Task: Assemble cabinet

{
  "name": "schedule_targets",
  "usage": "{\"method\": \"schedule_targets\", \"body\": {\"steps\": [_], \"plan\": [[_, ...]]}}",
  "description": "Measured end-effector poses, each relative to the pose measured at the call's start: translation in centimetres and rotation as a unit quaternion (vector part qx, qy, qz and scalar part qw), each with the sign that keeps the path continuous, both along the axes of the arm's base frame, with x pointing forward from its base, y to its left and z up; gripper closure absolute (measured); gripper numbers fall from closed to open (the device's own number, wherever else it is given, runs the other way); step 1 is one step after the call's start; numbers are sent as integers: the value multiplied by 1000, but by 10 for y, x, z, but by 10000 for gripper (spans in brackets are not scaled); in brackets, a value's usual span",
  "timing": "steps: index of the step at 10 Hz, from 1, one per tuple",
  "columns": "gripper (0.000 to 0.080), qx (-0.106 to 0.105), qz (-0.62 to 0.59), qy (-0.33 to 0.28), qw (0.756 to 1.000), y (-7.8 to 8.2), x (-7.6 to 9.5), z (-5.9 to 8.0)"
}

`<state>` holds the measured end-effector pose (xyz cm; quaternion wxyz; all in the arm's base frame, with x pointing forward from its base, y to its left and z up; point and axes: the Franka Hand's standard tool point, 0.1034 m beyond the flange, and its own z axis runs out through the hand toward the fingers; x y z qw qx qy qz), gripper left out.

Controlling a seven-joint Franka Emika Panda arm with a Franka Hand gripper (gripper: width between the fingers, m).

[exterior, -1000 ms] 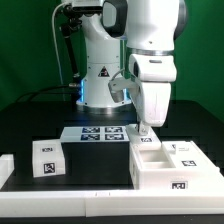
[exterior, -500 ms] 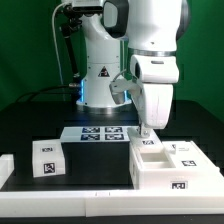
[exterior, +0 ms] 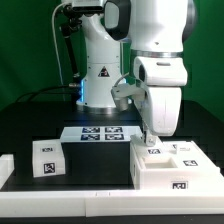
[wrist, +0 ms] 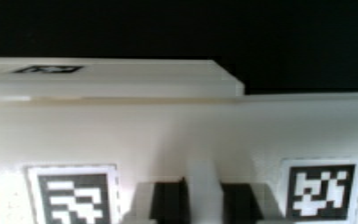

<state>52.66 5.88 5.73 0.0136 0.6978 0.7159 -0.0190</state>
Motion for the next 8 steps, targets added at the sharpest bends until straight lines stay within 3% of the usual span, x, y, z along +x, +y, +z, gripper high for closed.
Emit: {"method": "schedule_targets", "body": {"steps": [5, 8], "plan": [[731, 0, -22, -2, 1000, 4, 1, 0], [731, -1, -26, -4, 1000, 4, 32, 0]]}}
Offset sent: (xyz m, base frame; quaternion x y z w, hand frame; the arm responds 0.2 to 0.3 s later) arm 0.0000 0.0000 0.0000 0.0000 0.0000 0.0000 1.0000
